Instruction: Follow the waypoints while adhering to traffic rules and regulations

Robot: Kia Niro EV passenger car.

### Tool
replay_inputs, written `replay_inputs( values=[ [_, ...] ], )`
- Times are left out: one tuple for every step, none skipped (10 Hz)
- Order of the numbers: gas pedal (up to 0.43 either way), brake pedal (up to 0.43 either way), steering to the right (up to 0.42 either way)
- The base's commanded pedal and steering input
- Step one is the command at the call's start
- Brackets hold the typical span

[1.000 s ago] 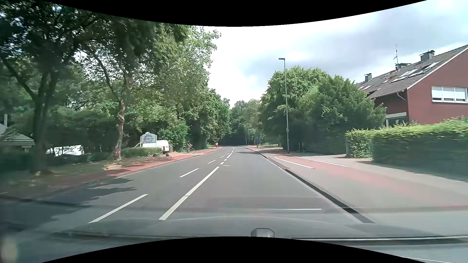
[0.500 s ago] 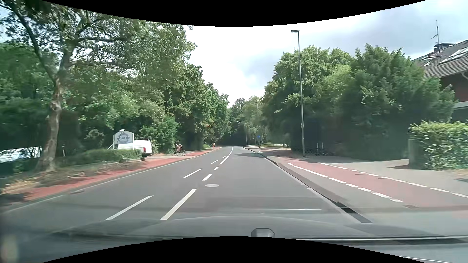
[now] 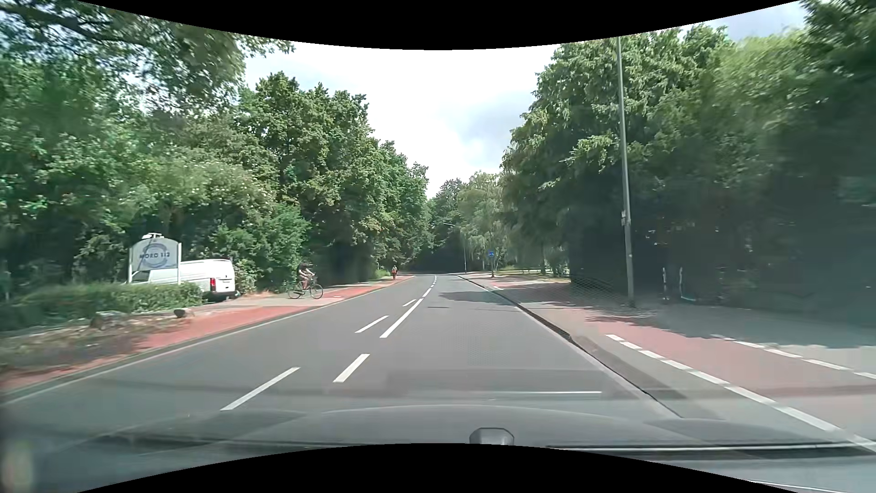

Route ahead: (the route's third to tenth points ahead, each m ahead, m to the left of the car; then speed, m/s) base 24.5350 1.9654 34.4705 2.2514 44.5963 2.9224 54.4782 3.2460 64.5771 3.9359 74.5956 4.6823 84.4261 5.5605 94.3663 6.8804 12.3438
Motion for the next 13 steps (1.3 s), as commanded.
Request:
replay_inputs(
  values=[
    [0.157, 0.018, -0.003],
    [0.157, 0.018, -0.003],
    [0.157, 0.018, -0.003],
    [0.157, 0.018, -0.004],
    [0.157, 0.018, -0.003],
    [0.157, 0.018, -0.004],
    [0.157, 0.018, -0.004],
    [0.157, 0.018, -0.004],
    [0.157, 0.018, -0.004],
    [0.157, 0.018, -0.004],
    [0.157, 0.018, -0.004],
    [0.157, 0.018, -0.004],
    [0.157, 0.018, -0.005]
  ],
)
